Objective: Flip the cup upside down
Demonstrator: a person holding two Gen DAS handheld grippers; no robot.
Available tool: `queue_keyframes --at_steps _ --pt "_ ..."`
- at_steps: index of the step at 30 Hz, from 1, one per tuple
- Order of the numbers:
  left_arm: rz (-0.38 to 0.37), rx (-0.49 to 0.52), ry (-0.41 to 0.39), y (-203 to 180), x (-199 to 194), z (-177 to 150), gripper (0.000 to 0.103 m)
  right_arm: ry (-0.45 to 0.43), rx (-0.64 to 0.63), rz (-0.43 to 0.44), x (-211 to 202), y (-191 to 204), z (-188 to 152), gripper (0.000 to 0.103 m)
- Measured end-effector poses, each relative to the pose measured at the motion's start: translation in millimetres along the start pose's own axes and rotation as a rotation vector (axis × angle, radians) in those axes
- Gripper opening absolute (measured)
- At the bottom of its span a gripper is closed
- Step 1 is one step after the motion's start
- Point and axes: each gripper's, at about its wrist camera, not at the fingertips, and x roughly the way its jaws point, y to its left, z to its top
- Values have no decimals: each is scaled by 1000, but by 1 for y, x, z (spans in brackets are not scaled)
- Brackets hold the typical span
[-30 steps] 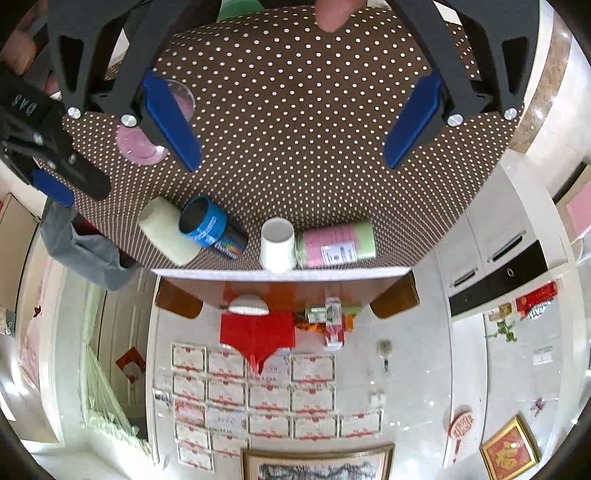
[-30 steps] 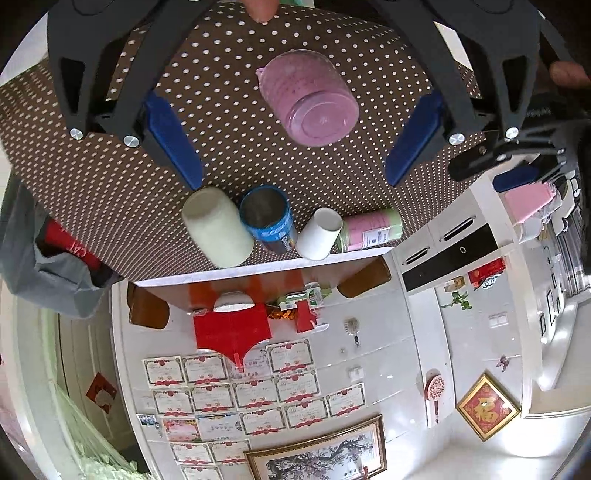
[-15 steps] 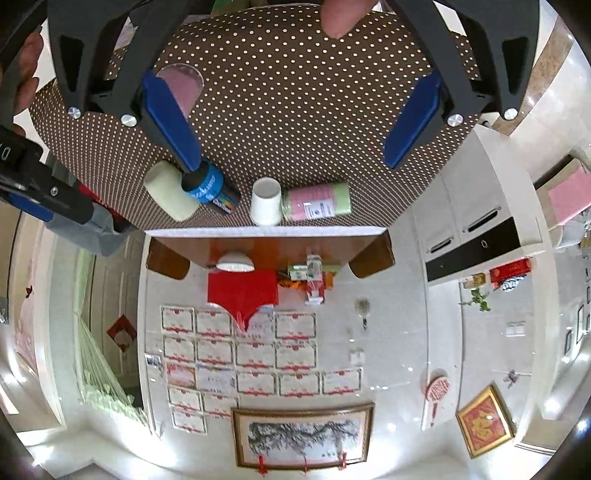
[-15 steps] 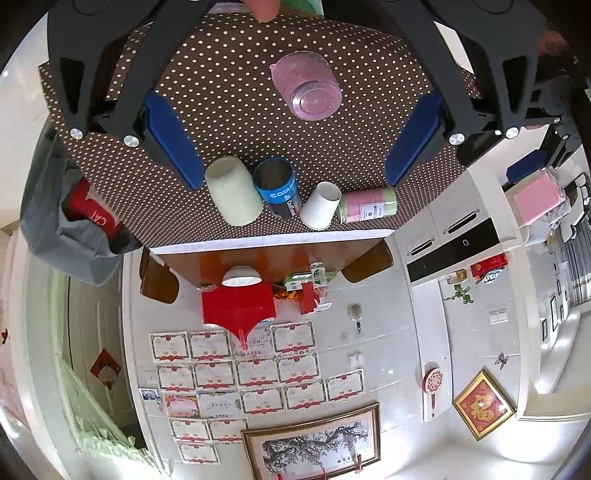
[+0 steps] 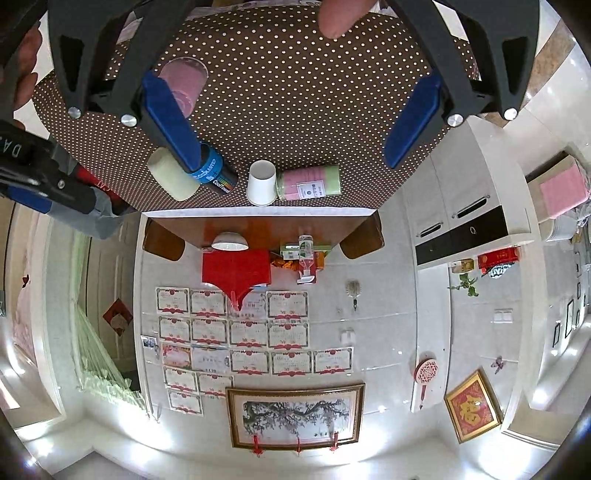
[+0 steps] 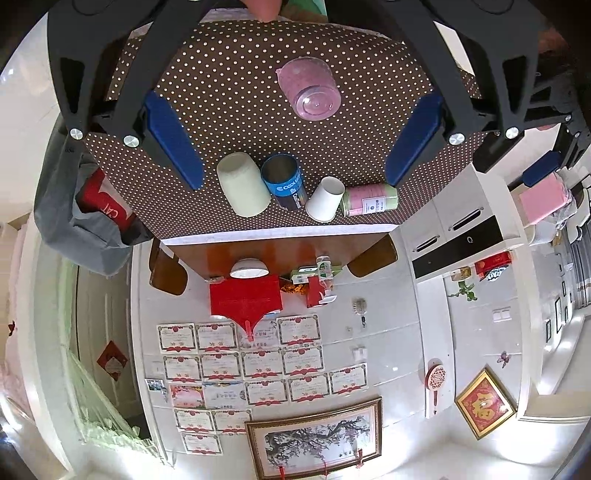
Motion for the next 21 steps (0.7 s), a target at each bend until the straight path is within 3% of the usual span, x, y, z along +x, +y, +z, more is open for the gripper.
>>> queue_keyframes --at_steps 21 --pt "38 10 -26 -2 -9 1 98 17 15 -9 -2 -3 -5 97"
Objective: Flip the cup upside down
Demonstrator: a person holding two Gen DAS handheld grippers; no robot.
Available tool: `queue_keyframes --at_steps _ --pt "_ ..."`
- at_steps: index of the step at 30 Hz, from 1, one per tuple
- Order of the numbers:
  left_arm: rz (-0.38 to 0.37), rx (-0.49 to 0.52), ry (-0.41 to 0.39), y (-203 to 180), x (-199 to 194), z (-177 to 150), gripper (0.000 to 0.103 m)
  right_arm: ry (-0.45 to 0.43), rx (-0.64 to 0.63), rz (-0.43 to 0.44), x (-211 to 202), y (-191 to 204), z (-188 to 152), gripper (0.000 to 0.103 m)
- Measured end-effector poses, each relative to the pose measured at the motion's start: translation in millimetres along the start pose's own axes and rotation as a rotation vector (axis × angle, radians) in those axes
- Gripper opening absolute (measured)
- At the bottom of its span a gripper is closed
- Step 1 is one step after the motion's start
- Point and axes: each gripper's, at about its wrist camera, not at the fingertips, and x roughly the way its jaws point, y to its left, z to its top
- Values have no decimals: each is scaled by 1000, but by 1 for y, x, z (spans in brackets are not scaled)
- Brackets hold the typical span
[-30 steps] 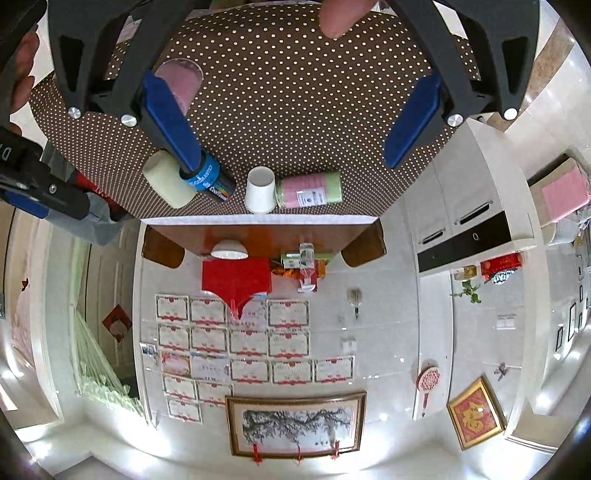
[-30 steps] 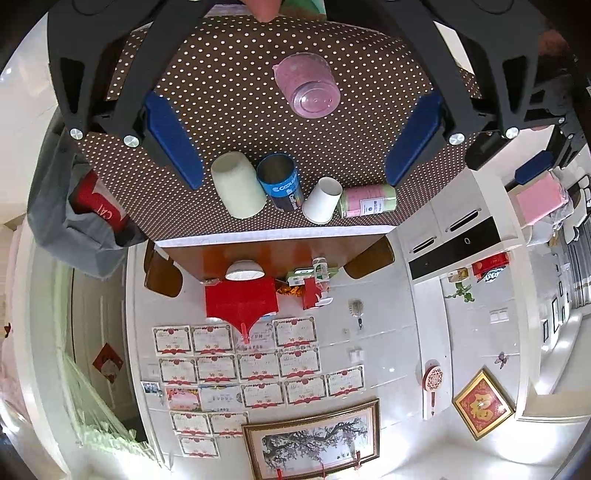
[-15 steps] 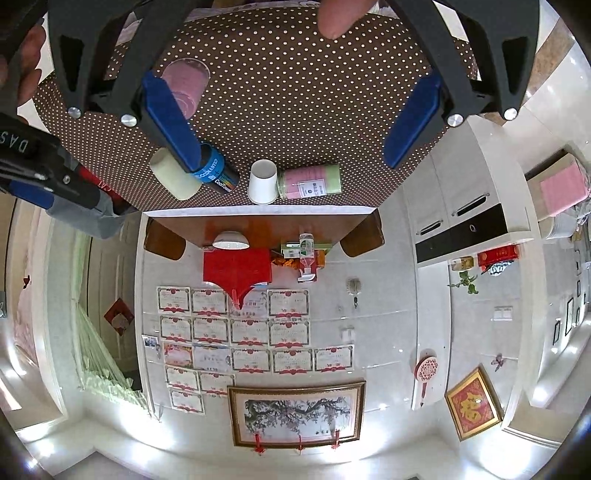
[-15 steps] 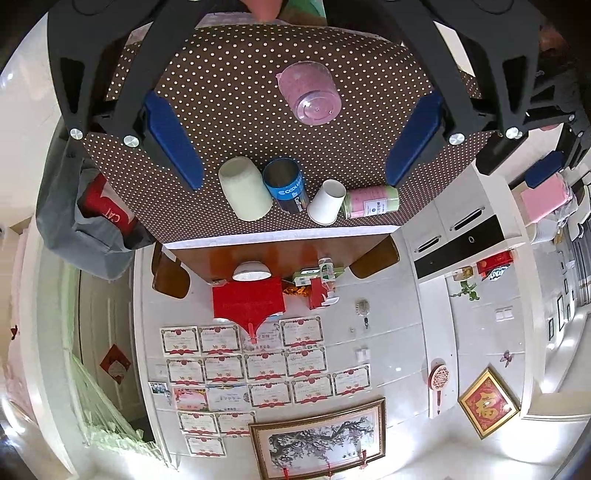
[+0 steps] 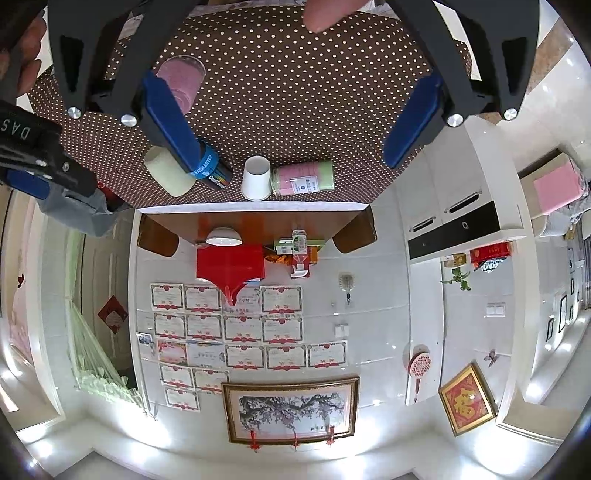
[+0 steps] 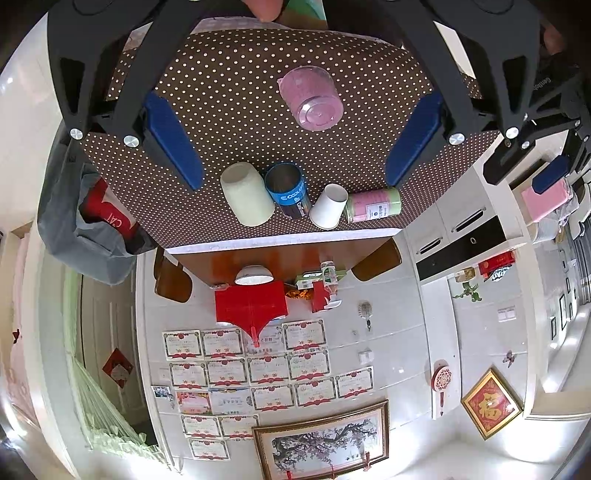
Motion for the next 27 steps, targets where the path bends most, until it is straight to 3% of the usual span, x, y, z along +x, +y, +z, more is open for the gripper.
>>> queue_keyframes --at_steps 19,27 --pt "-27 18 -22 -6 -4 1 98 12 -23 -17 6 5 -9 97" --pt "-26 -8 15 -2 2 1 98 20 -20 -17 8 5 -13 97"
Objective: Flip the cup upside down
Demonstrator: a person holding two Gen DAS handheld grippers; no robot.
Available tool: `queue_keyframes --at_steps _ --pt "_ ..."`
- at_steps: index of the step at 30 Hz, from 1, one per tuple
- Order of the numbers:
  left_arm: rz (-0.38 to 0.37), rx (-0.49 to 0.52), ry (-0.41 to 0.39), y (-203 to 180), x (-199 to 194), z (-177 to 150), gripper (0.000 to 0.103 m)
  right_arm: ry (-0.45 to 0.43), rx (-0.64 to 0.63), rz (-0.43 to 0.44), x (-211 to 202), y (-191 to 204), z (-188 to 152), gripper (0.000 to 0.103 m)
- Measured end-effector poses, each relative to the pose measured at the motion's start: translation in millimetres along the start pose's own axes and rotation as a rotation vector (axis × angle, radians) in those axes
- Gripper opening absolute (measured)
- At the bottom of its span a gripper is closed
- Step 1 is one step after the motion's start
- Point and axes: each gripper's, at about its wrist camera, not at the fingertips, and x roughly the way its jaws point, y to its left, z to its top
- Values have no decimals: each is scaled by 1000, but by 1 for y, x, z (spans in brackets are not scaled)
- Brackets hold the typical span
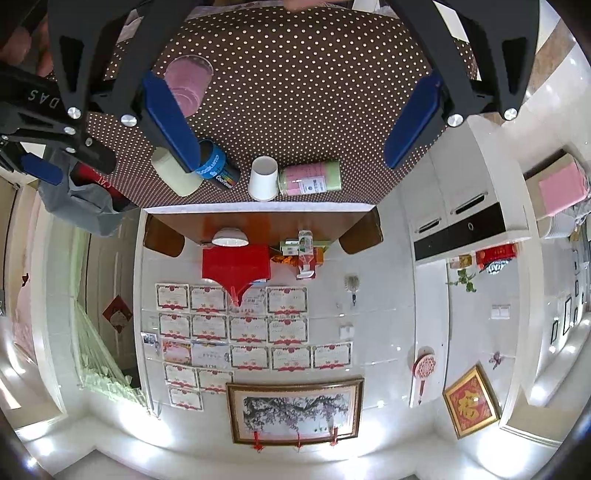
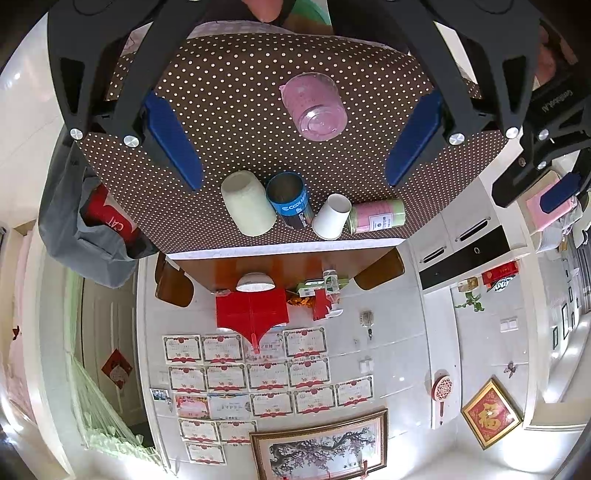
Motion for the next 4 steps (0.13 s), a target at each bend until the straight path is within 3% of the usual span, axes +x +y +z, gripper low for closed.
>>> queue_keyframes --at_steps 4 --pt "9 16 -5 -2 0 -1 98 1 3 1 0 0 0 97"
